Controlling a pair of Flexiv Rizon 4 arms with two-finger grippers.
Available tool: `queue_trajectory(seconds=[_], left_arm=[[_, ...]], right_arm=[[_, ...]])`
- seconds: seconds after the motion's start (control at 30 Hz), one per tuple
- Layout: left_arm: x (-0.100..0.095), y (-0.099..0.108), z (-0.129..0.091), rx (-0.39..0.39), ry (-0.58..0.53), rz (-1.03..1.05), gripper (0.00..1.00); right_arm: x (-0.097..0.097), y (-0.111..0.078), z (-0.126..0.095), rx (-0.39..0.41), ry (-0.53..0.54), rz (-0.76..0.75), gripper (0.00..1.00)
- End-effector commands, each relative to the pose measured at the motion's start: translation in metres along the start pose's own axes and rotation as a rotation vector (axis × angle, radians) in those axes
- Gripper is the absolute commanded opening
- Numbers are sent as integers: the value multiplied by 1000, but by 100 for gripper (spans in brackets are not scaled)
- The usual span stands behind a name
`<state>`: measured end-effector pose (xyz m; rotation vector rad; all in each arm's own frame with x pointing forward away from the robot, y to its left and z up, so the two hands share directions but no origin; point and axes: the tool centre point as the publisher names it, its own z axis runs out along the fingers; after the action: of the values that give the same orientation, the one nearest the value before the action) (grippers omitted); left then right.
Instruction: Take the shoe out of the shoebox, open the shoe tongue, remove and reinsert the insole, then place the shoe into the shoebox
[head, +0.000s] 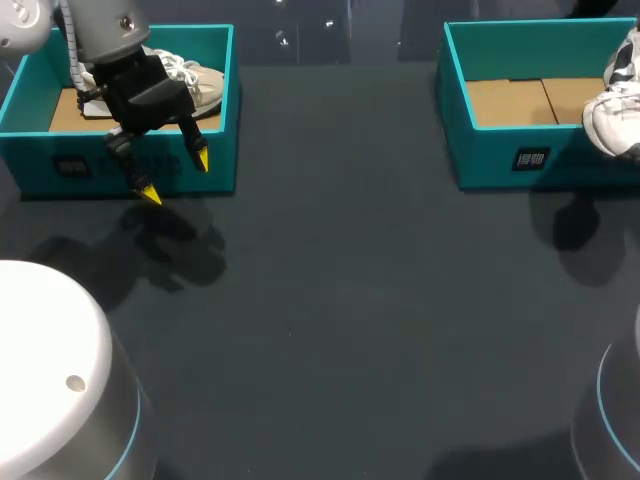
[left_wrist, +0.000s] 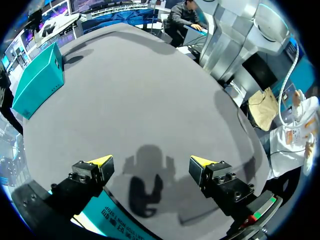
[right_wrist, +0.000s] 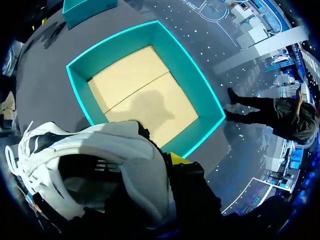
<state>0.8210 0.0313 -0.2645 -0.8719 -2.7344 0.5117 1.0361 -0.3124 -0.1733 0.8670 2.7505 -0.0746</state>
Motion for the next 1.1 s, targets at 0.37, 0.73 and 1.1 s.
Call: queue_trajectory(seconds=[0.37, 0.73, 1.1], left_arm=[[0, 0, 0, -2, 1, 1, 100], [0, 0, 0, -2, 1, 1, 100], [0, 0, 0, -2, 1, 1, 100]], right_arm=[[-13, -6, 6, 116, -44, 503, 0], [-9, -10, 5, 128, -63, 565, 0], [-16, -17, 23, 80, -57, 704, 0]])
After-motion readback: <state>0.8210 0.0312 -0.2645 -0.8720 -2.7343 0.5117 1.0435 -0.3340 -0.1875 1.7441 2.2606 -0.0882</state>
